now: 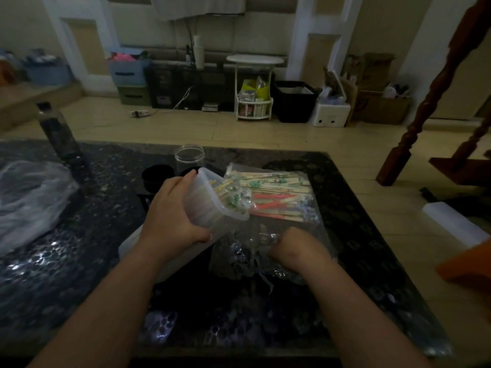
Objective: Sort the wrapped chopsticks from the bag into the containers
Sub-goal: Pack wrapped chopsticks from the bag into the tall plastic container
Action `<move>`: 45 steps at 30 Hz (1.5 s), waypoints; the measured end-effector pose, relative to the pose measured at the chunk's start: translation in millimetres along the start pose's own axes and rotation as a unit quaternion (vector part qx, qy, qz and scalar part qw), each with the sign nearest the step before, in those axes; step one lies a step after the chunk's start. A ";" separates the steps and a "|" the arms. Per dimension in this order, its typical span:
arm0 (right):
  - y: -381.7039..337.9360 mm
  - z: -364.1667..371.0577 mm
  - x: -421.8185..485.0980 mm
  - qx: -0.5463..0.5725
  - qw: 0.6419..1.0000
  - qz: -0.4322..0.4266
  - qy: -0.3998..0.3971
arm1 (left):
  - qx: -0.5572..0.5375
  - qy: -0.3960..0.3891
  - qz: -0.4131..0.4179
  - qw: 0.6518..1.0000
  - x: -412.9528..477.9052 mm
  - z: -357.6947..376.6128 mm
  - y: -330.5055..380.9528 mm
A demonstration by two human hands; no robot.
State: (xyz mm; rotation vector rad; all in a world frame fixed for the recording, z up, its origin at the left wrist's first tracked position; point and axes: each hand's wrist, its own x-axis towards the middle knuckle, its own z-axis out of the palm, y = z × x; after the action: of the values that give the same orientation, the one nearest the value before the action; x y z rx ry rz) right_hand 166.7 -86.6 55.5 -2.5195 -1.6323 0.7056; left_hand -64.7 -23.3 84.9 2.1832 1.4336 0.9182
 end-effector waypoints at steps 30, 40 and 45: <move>-2.3 62.7 146.2 0.096 0.986 -0.087 0.101 | 0.020 0.069 -0.036 0.997 23.6 8.6 -1.3; -25.9 24.1 156.6 -0.108 0.986 -0.082 0.093 | 0.007 0.068 -0.027 0.997 29.5 12.6 -10.8; -26.7 21.2 175.5 -0.116 0.984 -0.072 0.113 | -0.002 0.071 -0.022 0.997 28.5 11.8 -12.5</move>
State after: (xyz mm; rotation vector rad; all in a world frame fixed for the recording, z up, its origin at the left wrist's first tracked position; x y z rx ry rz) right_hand 194.3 75.0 -15.9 -2.4799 -1.8816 0.2165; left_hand -57.2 8.3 77.6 2.1130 1.5362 1.0778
